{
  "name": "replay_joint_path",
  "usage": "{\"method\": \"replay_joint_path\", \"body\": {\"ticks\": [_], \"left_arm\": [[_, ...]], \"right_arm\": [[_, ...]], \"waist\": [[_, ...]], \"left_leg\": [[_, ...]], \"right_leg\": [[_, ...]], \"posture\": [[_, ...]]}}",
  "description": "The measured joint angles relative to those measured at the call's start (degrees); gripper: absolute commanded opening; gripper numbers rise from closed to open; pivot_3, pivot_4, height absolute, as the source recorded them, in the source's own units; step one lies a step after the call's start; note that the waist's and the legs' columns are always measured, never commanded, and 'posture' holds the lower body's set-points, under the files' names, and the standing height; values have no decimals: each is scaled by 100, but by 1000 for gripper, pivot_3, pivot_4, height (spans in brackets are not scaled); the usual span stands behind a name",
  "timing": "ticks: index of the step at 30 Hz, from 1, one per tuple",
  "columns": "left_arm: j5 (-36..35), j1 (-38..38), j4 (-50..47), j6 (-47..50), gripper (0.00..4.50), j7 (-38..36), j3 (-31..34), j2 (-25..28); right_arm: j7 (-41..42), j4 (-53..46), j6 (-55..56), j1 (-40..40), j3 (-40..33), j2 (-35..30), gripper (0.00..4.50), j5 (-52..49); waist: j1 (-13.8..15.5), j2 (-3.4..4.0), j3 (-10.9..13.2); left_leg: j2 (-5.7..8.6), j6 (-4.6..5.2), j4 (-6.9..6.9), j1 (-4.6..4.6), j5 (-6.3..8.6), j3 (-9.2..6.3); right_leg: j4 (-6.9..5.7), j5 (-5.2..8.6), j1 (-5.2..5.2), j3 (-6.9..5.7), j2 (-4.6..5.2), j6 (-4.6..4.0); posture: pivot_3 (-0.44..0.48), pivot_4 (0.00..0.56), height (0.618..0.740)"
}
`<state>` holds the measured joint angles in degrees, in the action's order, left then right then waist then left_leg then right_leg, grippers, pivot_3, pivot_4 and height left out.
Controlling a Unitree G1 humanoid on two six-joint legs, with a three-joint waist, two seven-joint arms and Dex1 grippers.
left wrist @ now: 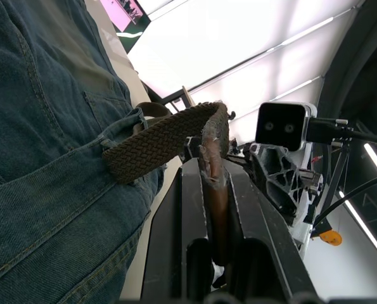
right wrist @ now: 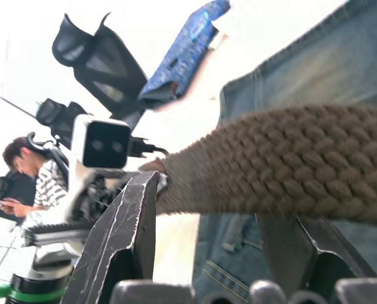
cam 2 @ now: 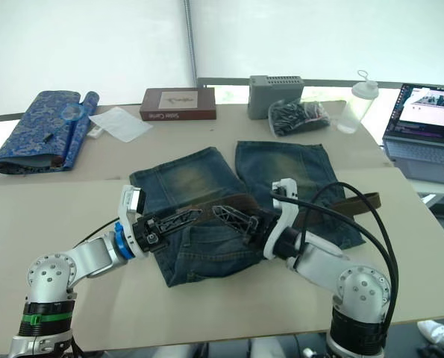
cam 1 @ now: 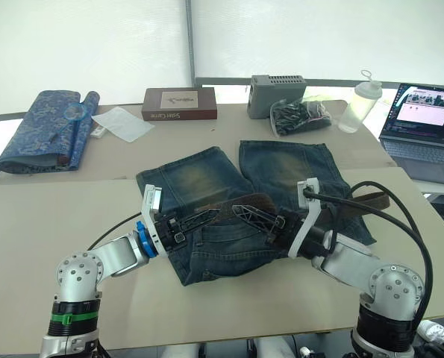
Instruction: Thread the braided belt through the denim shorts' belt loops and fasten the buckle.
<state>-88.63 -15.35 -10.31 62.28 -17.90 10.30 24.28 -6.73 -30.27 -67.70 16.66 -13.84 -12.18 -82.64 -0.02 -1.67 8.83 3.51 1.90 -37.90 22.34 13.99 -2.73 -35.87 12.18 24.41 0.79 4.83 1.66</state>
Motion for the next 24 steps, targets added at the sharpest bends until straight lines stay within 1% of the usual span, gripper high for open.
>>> {"method": "replay_joint_path", "body": {"ticks": [3,7,8,11,13,14,15,17,19,21,22,24], "left_arm": [[-29,2,0,0,0,44,-2,-3],[-60,12,-1,0,0,96,-6,-4],[-61,25,-3,-2,0,99,-6,-4],[-37,58,-39,-24,0,93,-6,12],[196,109,-201,-91,0,-5,-39,114],[360,157,-336,-113,861,-116,-68,220],[503,230,-464,-106,1210,-240,-99,363],[847,372,-672,-143,2126,-486,-157,598],[1377,570,-944,-350,3116,-857,-192,971],[2265,1062,-1402,-905,4066,-1586,-230,1677],[2588,1289,-1515,-1131,4456,-1899,-220,1950],[3221,1805,-1717,-1729,4456,-2561,-91,2309]], "right_arm": [[-120,74,216,-1,183,-75,1695,-163],[-216,123,434,-7,429,-188,294,-194],[-222,129,480,-8,457,-210,29,-194],[-223,152,607,-8,592,-322,29,-192],[-223,158,642,-7,667,-377,29,-192],[-222,165,648,-5,727,-423,0,-192],[-221,166,692,0,771,-432,0,-193],[-221,176,761,32,826,-500,0,-193],[-220,200,769,81,873,-596,0,-192],[-240,316,756,199,943,-757,0,-185],[-264,385,746,253,959,-872,0,-174],[-358,576,671,398,1087,-1062,0,-53]], "waist": [[-11,0,0],[-13,0,0],[-13,0,0],[-14,0,0],[-21,0,0],[-27,0,0],[-37,0,0],[-57,3,2],[-67,4,3],[-92,11,7],[-93,18,11],[-80,36,22]], "left_leg": [[-1,0,0,0,0,0],[-1,1,0,0,0,1],[0,1,0,0,1,1],[-1,1,0,0,1,1],[-2,1,0,1,1,2],[-2,1,1,1,1,3],[-4,2,1,0,1,3],[-4,2,2,1,1,4],[-8,2,3,0,2,5],[-12,1,12,-2,2,13],[-15,2,15,-4,4,20],[-21,4,15,-1,5,21]], "right_leg": [[0,0,0,0,0,0],[1,0,0,0,0,0],[2,0,0,0,0,0],[2,0,-1,0,0,0],[3,0,0,0,-1,0],[3,1,0,1,-1,0],[3,1,0,1,-3,-1],[5,2,0,1,-4,-2],[8,3,0,2,-7,-4],[11,6,2,6,-8,-11],[14,7,3,10,-8,-12],[16,10,5,7,-4,-18]], "posture": [[0,150,740],[0,150,740],[0,150,740],[0,150,740],[0,150,740],[0,150,740],[0,150,740],[0,150,740],[0,150,740],[0,150,740],[0,150,740],[0,150,740]]}}
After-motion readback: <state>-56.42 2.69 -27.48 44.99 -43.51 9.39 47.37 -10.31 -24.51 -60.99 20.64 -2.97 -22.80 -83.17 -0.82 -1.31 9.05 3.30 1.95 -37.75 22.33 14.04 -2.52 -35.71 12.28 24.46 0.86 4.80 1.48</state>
